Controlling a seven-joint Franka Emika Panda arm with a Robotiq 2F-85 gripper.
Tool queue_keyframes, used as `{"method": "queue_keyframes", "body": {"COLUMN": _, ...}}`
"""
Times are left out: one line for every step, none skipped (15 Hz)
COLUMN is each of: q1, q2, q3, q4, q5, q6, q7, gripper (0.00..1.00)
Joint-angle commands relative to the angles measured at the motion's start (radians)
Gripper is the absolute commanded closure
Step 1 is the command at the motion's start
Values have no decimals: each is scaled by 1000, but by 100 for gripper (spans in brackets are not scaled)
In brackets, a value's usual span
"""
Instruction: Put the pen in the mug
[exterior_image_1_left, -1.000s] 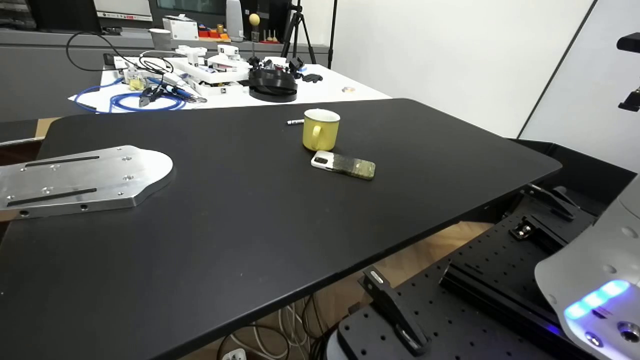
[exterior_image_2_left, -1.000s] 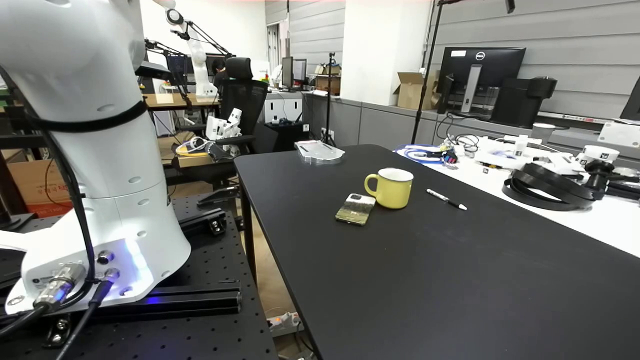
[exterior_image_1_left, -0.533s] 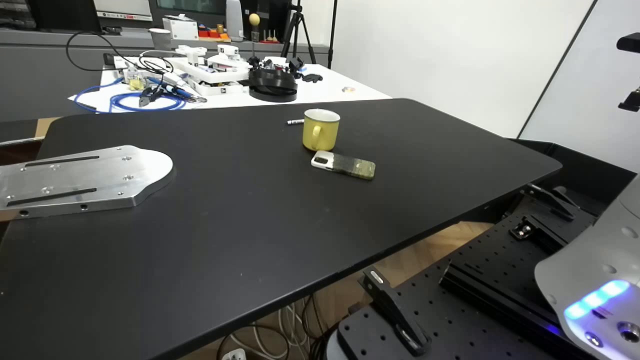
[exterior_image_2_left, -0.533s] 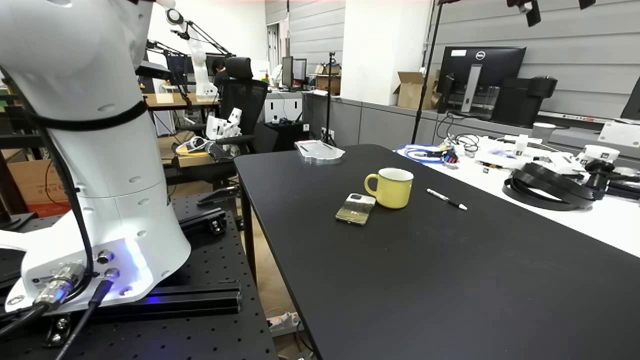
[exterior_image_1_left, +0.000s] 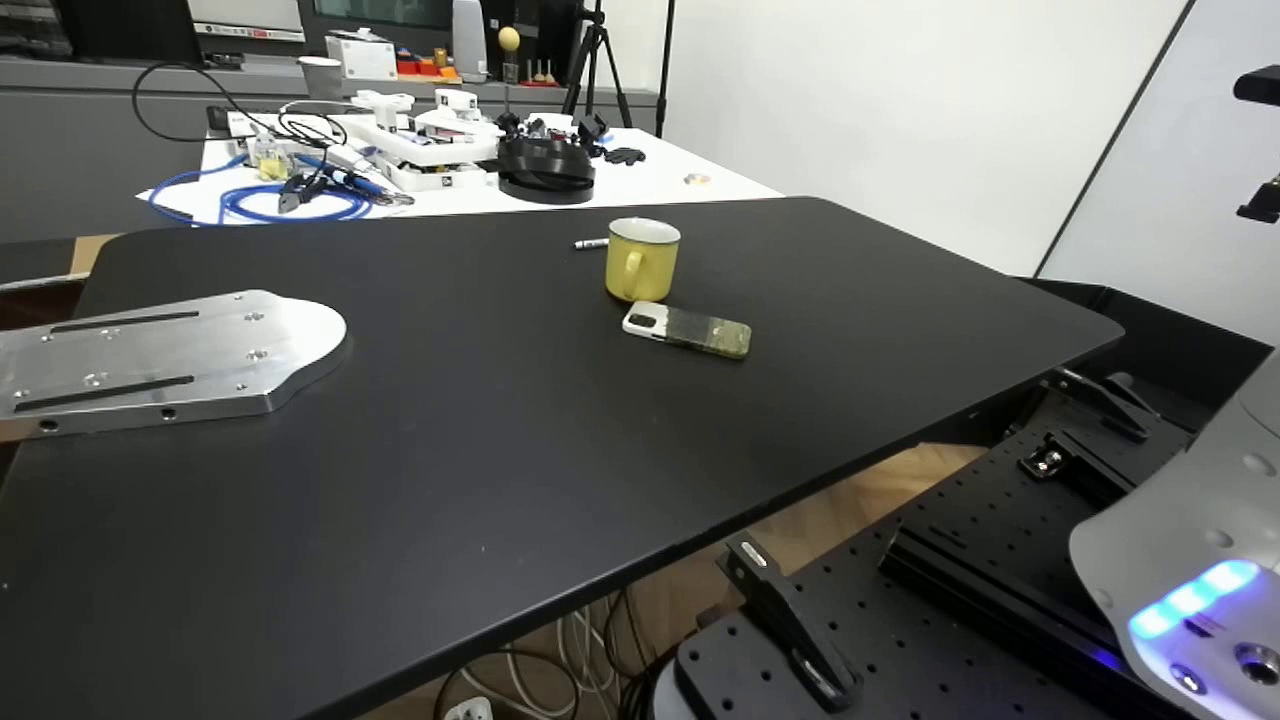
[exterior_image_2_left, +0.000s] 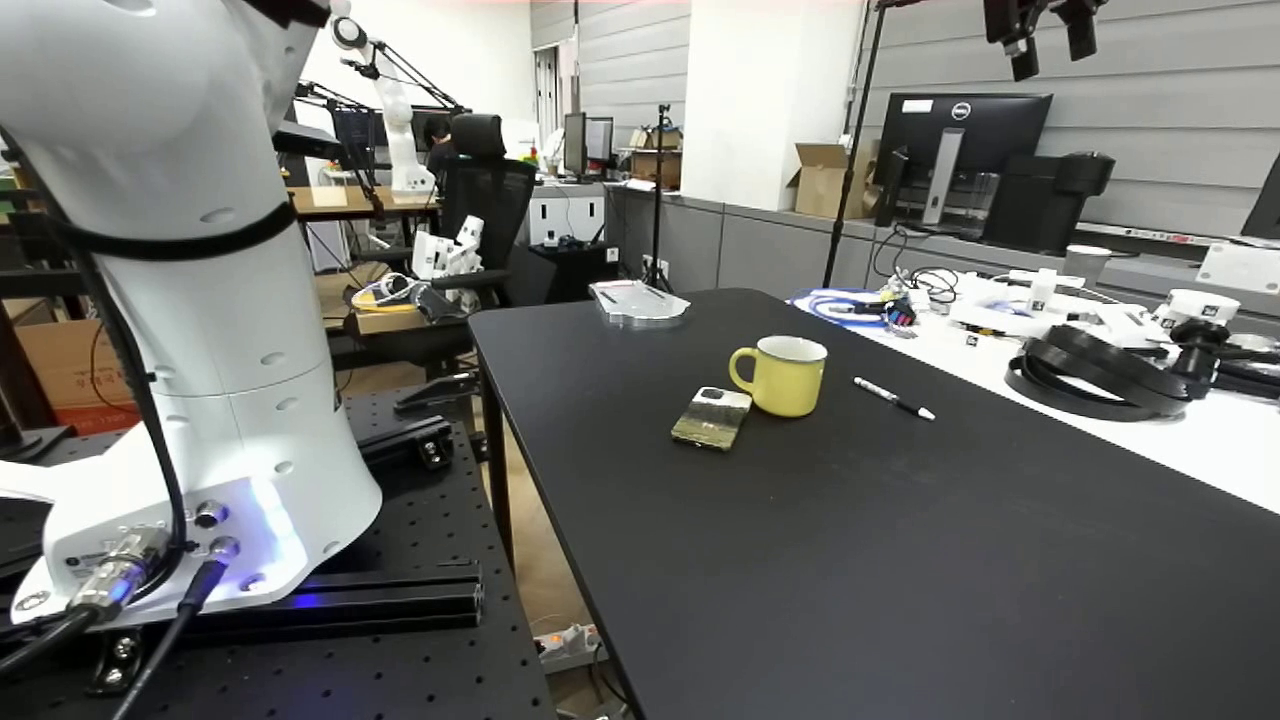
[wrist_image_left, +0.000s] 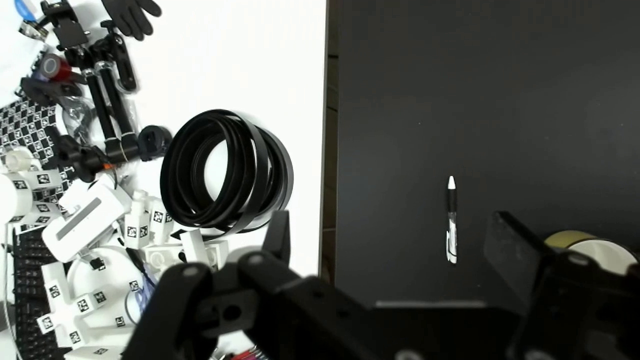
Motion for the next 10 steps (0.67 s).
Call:
{"method": "queue_keyframes", "body": {"q1": -1, "q2": 1, "q3": -1, "q4": -1, "q5": 0, "q6": 0, "q7": 0, "gripper": 0}}
{"method": "queue_keyframes", "body": {"q1": -2, "q2": 1, "q3": -2, "q4": -1, "q5": 0, "q6": 0, "q7": 0, "gripper": 0}}
{"method": "queue_keyframes", "body": {"q1": -3, "q2": 1, "q3": -2, "q4": -1, "q5": 0, "q6": 0, "q7": 0, "gripper": 0}}
{"method": "queue_keyframes", "body": {"q1": -4, "q2": 1, "q3": -2, "q4": -1, "q5": 0, "q6": 0, "q7": 0, "gripper": 0}}
{"method": "queue_keyframes", "body": {"q1": -4, "q2": 1, "q3": -2, "q4": -1, "q5": 0, "q6": 0, "q7": 0, "gripper": 0}}
{"method": "queue_keyframes", "body": {"q1": -4, "q2": 1, "q3": -2, "q4": -1, "q5": 0, "q6": 0, "q7": 0, "gripper": 0}}
{"method": "queue_keyframes", "body": {"q1": -4, "q2": 1, "q3": -2, "q4": -1, "q5": 0, "q6": 0, "q7": 0, "gripper": 0}}
{"method": "queue_keyframes", "body": {"q1": -4, "q2": 1, "q3": -2, "q4": -1, "q5": 0, "q6": 0, "q7": 0, "gripper": 0}}
{"method": "queue_keyframes", "body": {"q1": -7, "q2": -1, "q3": 1, "q4": -24, "q5": 5, "q6": 11, "q7": -1, "gripper": 0}}
{"method": "queue_keyframes", "body": {"q1": -13, "q2": -3, "q3": 7, "q4": -69, "q5": 14, "q6": 47, "q7": 2, "gripper": 0}}
